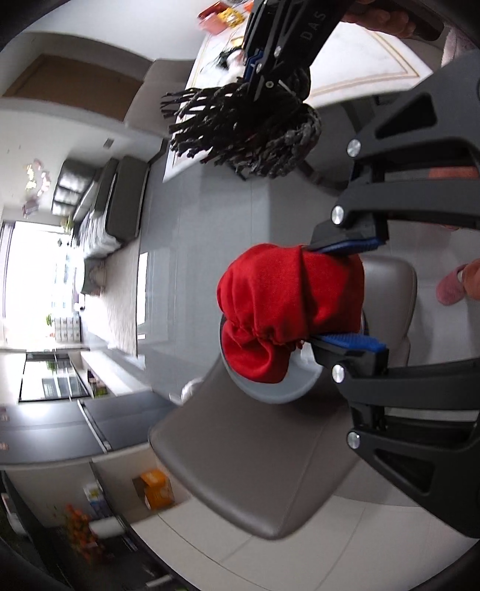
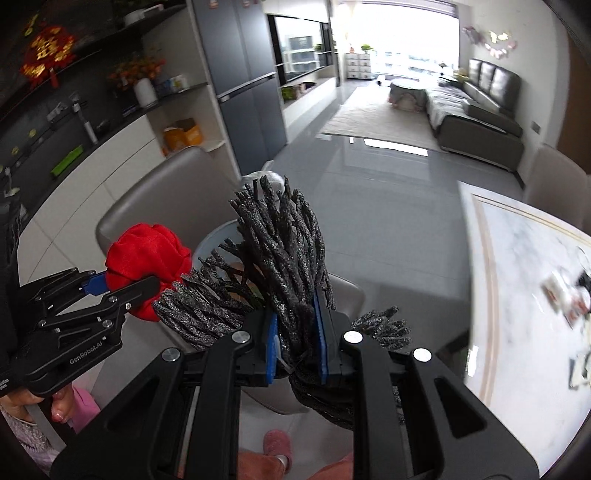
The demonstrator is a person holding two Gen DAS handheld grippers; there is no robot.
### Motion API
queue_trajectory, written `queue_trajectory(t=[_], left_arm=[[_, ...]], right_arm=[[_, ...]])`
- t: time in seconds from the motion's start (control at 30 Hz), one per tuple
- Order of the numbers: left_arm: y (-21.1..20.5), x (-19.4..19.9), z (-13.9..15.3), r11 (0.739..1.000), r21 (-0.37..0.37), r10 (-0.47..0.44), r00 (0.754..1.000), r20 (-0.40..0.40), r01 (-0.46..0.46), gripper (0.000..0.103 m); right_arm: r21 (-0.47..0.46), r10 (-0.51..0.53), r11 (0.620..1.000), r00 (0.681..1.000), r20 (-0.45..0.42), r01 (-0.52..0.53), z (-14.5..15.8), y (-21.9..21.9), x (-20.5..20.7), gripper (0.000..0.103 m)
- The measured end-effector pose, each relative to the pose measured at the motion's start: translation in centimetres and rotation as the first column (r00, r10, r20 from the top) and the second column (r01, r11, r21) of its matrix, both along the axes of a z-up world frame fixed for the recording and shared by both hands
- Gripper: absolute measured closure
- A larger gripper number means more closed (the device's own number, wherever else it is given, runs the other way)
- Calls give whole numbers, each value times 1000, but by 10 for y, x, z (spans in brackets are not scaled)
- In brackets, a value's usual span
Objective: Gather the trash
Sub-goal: 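Carry the red ball and tinsel bundle over the grey bin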
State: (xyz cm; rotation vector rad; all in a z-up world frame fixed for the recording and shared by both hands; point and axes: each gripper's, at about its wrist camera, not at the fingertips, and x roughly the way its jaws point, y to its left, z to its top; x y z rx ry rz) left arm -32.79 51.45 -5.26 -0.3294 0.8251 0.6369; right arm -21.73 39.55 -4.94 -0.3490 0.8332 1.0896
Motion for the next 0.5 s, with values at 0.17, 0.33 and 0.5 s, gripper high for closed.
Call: queue_trajectory(t=[0.17,0.33,0.5], left_arm=[[26,-20,-1,996,-15,83,996,5,-83,68],[48,-22,-2,985,-17,174,985,4,-173,68],[72,-13,4,964,-23,265,964,7,-265,68]], right_arm=[[-16,83,996,997,0,-83,0,39,-17,87],[-8,174,985,985,6,-174,0,80,-10,87],[4,265,964,964,6,-265,3,119,13,87]])
